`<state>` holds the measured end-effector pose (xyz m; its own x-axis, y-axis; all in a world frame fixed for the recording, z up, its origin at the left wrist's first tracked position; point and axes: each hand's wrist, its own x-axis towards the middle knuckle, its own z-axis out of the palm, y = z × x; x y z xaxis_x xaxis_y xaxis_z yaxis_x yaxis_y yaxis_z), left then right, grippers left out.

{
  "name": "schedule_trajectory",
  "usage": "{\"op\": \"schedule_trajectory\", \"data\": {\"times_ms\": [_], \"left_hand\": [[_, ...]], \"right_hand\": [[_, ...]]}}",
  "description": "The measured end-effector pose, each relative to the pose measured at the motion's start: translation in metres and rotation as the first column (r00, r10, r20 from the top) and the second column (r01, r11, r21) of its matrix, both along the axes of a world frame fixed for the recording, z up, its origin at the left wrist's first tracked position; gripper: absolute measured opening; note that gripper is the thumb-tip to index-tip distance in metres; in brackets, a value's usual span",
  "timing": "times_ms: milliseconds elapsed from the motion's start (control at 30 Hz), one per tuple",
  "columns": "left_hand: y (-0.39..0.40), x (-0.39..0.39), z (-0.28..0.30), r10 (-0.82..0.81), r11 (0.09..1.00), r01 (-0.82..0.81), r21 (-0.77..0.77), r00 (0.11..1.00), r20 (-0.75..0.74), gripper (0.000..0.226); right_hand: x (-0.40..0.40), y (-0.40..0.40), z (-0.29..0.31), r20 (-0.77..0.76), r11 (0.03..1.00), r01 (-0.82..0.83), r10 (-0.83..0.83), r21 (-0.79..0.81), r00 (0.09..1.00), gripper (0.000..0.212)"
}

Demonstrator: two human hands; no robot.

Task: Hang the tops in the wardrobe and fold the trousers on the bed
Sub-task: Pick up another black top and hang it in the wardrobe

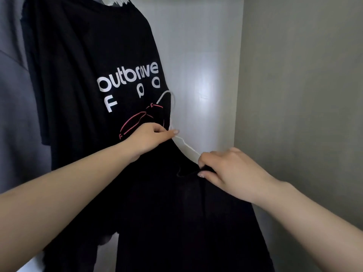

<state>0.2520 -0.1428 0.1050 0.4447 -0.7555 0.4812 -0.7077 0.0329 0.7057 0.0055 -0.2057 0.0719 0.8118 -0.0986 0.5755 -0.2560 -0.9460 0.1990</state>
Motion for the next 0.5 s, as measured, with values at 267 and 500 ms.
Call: {"op": "schedule_trajectory", "data": {"times_ms": [267,500], "left_hand": [[0.014,0.011,-0.011,-0.072,0.997,0.071,0.014,0.995,0.064,0.048],[0.035,0.047,-0.017,0.077,0.996,-0.085,0.028,0.971,0.226,0.063]], "right_hand": [[-0.013,0.002,0.002,0.169,0.942,-0.073,0.018,0.326,0.985,0.006],[-0.035,0.005,-0.003,0.265,0.952,-0.139,0.064,0.274,0.962,0.011]]}}
